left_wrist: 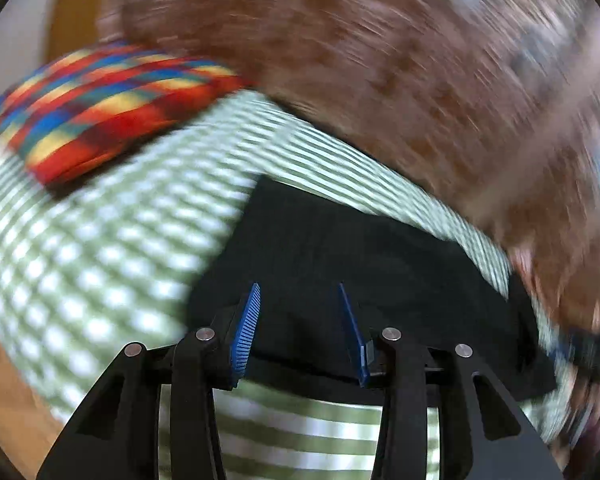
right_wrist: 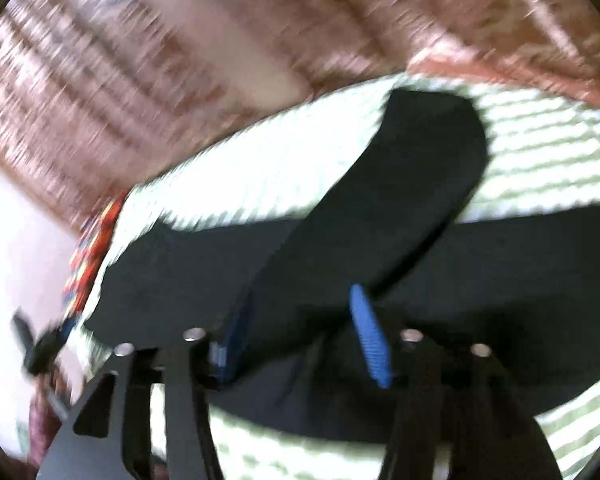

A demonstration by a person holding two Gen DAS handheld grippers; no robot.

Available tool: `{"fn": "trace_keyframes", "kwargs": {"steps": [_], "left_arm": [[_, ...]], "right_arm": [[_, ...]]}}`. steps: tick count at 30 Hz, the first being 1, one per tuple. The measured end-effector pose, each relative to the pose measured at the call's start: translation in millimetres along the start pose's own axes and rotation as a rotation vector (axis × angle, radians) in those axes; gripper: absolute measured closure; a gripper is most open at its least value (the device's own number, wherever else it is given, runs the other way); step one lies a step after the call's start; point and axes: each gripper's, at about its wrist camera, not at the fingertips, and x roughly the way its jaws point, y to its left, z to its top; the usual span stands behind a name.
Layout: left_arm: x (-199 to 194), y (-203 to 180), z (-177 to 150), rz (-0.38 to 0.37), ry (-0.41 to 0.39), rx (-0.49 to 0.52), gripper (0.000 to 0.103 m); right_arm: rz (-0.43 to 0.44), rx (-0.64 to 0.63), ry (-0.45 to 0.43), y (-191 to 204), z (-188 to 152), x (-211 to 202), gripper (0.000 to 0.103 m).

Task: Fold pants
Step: 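Open the left gripper and lift the pants leg end with the right gripper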

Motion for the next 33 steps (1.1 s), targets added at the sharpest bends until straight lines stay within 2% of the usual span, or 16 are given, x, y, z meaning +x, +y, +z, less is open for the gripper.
{"fn": "trace_keyframes", "kwargs": {"steps": [2,4,7,9,12,13,14,15,16,17,18,19,21,24,29,33], "left_arm": [[17.0,-35.2,-6.2,-0.073,0.045,0.089,0.064],[35.4,-77.0,-17.8,-0.158,0.1,0.192,0.056],[57.3,-134.9,-41.8,-0.271,0.186,0.354,0.054],[69.6,-167.8,-58.7,-0.338,0.24,0.442,0.047],[82.1,-199.8,-80.2,-0.378,0.291,0.557,0.045],[85.3,-206.0,-84.7,-0.376,0.299,0.583,0.045],[91.5,-211.2,-86.4,-0.367,0.303,0.598,0.045],[96.1,-213.0,-90.8,-0.369,0.31,0.604,0.045],[99.7,-213.9,-91.5,-0.368,0.311,0.606,0.045],[102.2,-214.3,-92.4,-0.362,0.308,0.611,0.045],[104.0,-214.4,-92.1,-0.357,0.304,0.616,0.048],[107.4,-215.2,-90.8,-0.354,0.297,0.617,0.052],[109.9,-214.6,-88.8,-0.339,0.29,0.619,0.072],[111.5,-213.4,-82.7,-0.357,0.284,0.592,0.091],[103.2,-216.9,-78.8,-0.374,0.253,0.6,0.096],[91.1,-214.4,-71.2,-0.404,0.225,0.581,0.096]], "right_arm": [[-0.058,0.014,-0.025,-7.3,26.6,7.8,0.047],[-0.117,0.032,-0.014,-10.9,58.6,30.6,0.046],[-0.206,0.033,0.02,-11.8,98.9,72.7,0.04],[-0.267,0.023,0.059,-13.2,115.4,101.0,0.036],[-0.399,0.0,0.126,-18.6,129.4,147.0,0.037],[-0.42,0.0,0.163,-22.3,129.8,157.1,0.039],[-0.447,0.005,0.204,-28.0,127.2,167.8,0.05],[-0.483,-0.013,0.221,-30.4,125.0,175.2,0.055],[-0.509,-0.047,0.211,-29.1,123.3,176.5,0.066],[-0.513,-0.056,0.203,-28.1,122.0,173.7,0.087],[-0.507,-0.054,0.196,-28.4,120.8,169.5,0.092],[-0.487,-0.04,0.178,-30.7,119.9,160.3,0.093],[-0.42,-0.004,0.123,-36.2,116.1,133.8,0.093],[-0.328,0.056,0.024,-44.2,107.5,80.9,0.093],[-0.198,0.165,-0.144,-64.5,83.1,-21.3,0.093],[-0.122,0.285,-0.248,-100.1,37.3,-95.9,0.094]]}}
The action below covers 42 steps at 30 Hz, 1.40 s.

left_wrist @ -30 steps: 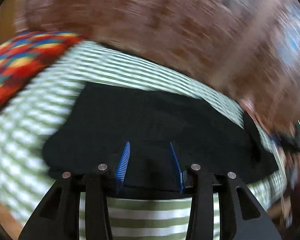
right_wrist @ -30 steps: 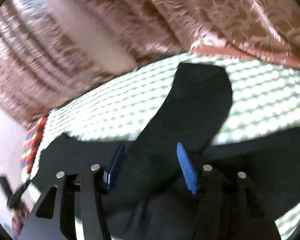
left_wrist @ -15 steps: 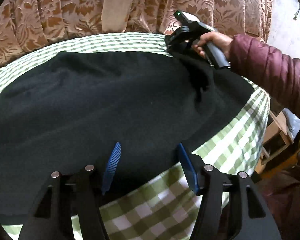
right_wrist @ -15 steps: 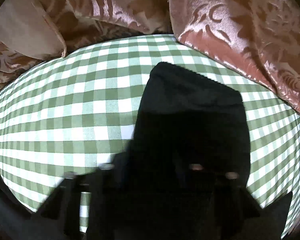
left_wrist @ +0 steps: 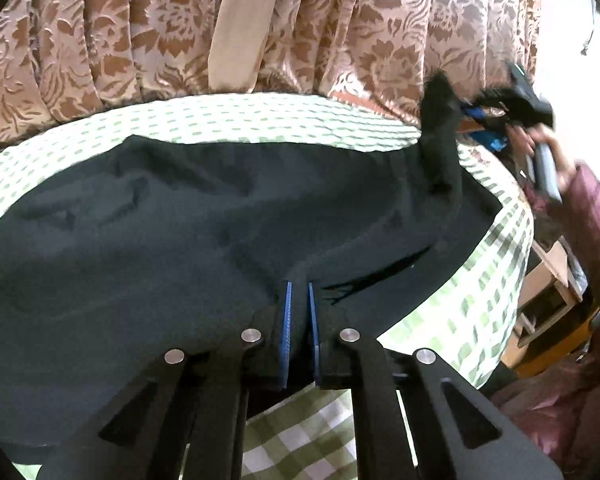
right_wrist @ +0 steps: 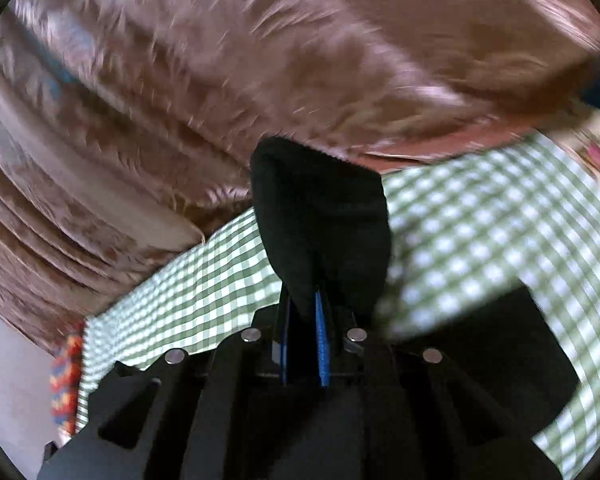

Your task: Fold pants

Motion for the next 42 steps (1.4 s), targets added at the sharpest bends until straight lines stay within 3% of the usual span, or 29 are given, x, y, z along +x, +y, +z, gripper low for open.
{"fn": "trace_keyframes", "kwargs": {"steps": [3,9,17,18,20,22,26,31,36,40,42], "left_arm": [[-1.3,-2.4,-1.1,0.004,0.009,0.013,0.096],[2.7,-7.1,-4.8,0.015,0.038,0.027,0.096],[3.7,-8.6,-5.1,0.03,0.047,0.026,0.096],[2.3,-8.7,-3.7,0.029,0.042,0.025,0.096],[-1.0,-9.1,-0.9,0.027,0.034,0.026,0.096],[-7.0,-9.7,1.9,0.016,0.02,0.025,0.096],[-18.3,-10.1,0.9,-0.005,0.006,0.021,0.096],[2.5,-9.5,-15.3,-0.008,0.079,0.011,0.096],[12.1,-2.2,-20.7,-0.027,0.099,-0.018,0.096],[8.0,-0.8,-18.8,-0.049,0.098,-0.03,0.095],[2.3,5.2,-16.8,-0.071,0.089,-0.072,0.089]], "right_arm": [[-0.01,0.085,-0.009,-40.8,-24.6,-25.2,0.094],[-0.036,0.294,0.037,-111.6,-78.2,-22.6,0.094],[-0.016,0.372,-0.002,-136.4,-76.0,-20.8,0.075],[-0.023,0.373,-0.007,-137.6,-72.2,-18.9,0.076],[-0.047,0.363,-0.013,-139.0,-65.7,-20.1,0.095],[-0.06,0.339,-0.026,-134.7,-61.5,-24.1,0.097],[-0.062,0.283,-0.054,-123.3,-60.5,-40.4,0.097],[-0.13,0.314,-0.002,-139.0,-72.1,-28.7,0.097],[-0.16,0.309,0.001,-141.7,-79.4,-24.3,0.097],[-0.244,0.228,0.023,-129.9,-79.7,-19.6,0.097],[-0.315,0.16,0.027,-115.5,-78.3,-22.0,0.093]]}}
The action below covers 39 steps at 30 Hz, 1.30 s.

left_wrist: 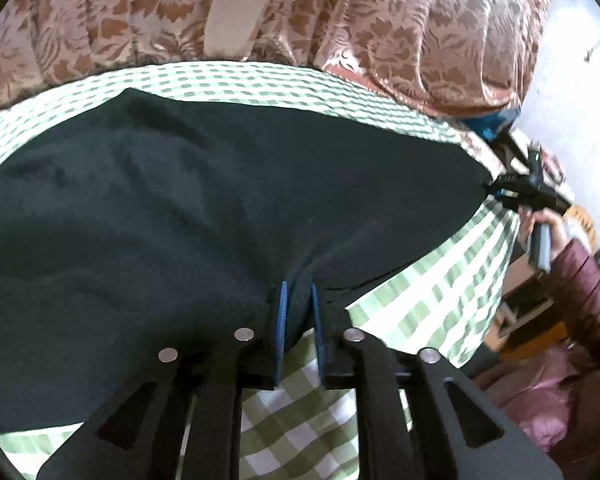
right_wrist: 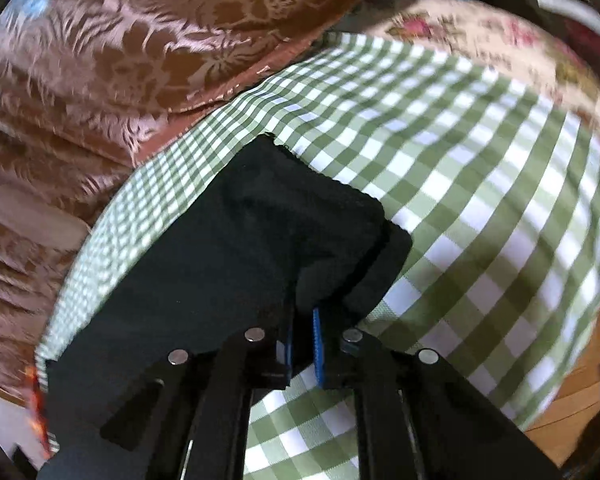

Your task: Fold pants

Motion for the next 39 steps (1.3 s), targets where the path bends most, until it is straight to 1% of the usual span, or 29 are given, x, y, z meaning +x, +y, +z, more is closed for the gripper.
{"fn": "trace_keyframes", "kwargs": {"steps": [1,2,3,4,6,7,8,11,14,18,23,26,29,32,36,39], "left_arm": [[-3.5,1.7,1.0,-0.004,-0.01,-0.016,0.085],[-9.9,4.9,2.5,-0.006,-0.029,-0.038,0.08],[-13.9,6.5,3.0,-0.004,-0.044,-0.05,0.08],[-18.3,8.7,4.0,0.003,-0.059,-0.063,0.08],[-27.3,15.4,5.6,0.021,-0.091,-0.091,0.08],[-31.8,20.0,5.8,0.032,-0.108,-0.11,0.08],[-34.9,24.6,5.5,0.047,-0.12,-0.125,0.08],[-38.4,36.0,3.9,0.082,-0.136,-0.169,0.08],[-40.6,43.6,1.0,0.109,-0.148,-0.205,0.08],[-48.1,52.5,-5.4,0.121,-0.164,-0.236,0.08],[-58.7,66.7,-15.0,0.154,-0.178,-0.277,0.08],[-68.5,78.7,-21.6,0.178,-0.193,-0.321,0.08],[-77.0,89.3,-26.6,0.194,-0.208,-0.355,0.08],[-84.7,98.5,-32.5,0.213,-0.217,-0.383,0.08],[-88.4,103.4,-35.6,0.223,-0.219,-0.394,0.08],[-86.2,104.3,-33.8,0.224,-0.214,-0.394,0.08]], "right_arm": [[-0.028,-0.029,-0.01,5.3,-0.5,-3.4,0.083],[-0.089,-0.073,-0.044,14.1,-2.6,-13.3,0.06],[-0.119,-0.088,-0.084,17.1,-4.8,-23.0,0.048],[-0.144,-0.106,-0.111,20.4,-6.7,-29.8,0.04],[-0.204,-0.169,-0.156,32.0,-12.4,-43.2,0.04],[-0.225,-0.208,-0.174,40.4,-16.6,-49.1,0.038],[-0.23,-0.234,-0.183,47.1,-19.4,-52.8,0.035],[-0.219,-0.332,-0.207,78.1,-32.4,-60.0,0.031],[-0.182,-0.457,-0.214,122.6,-50.5,-58.3,0.03],[-0.083,-0.609,-0.207,189.4,-78.8,-53.5,0.03],[0.01,-0.753,-0.196,254.0,-108.6,-41.6,0.03],[0.047,-0.839,-0.197,291.2,-128.9,-34.5,0.03],[0.075,-0.904,-0.193,316.2,-145.5,-29.8,0.029],[0.08,-0.943,-0.2,331.1,-155.7,-26.8,0.029],[0.067,-0.946,-0.206,333.6,-156.8,-26.5,0.028],[0.041,-0.952,-0.231,330.9,-156.5,-31.9,0.028]]}}
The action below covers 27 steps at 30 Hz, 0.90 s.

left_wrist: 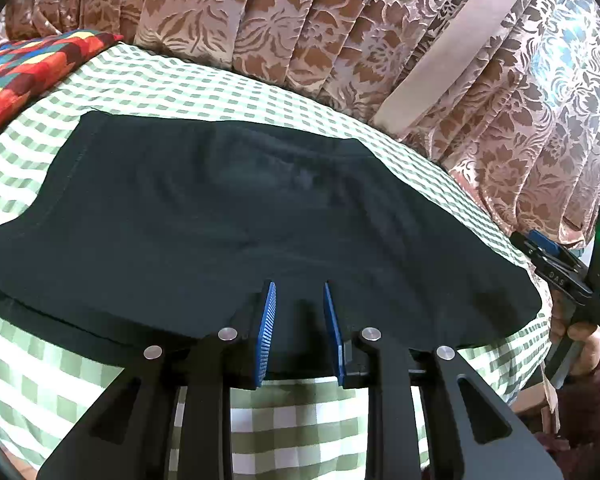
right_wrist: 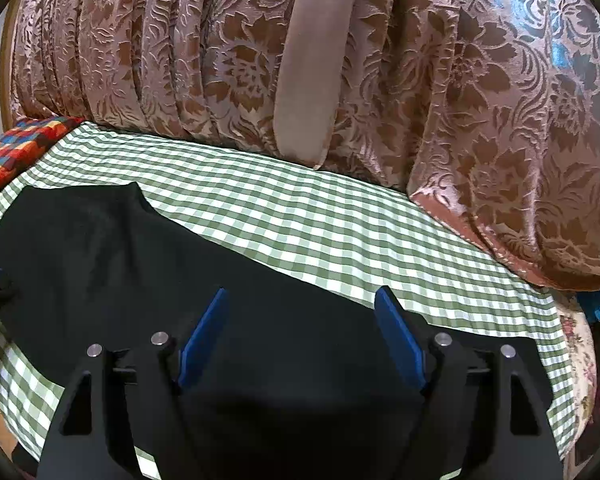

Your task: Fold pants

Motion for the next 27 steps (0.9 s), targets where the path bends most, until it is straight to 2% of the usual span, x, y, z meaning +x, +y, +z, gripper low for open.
{"fn": "trace_keyframes", "kwargs": {"steps": [15,27], "left_arm": [[22.6,-36.7,3.1,-0.028,0.048,0.105,0.08],[30.6,-51.2,2.7,-0.033,0.069,0.146,0.08]], "right_arm": [[-0.219,0.16,-0.007,-78.1,-13.8,-17.3,0.023],[-0.315,0.298,-0.003,-124.4,-21.0,-28.0,0.017]]}}
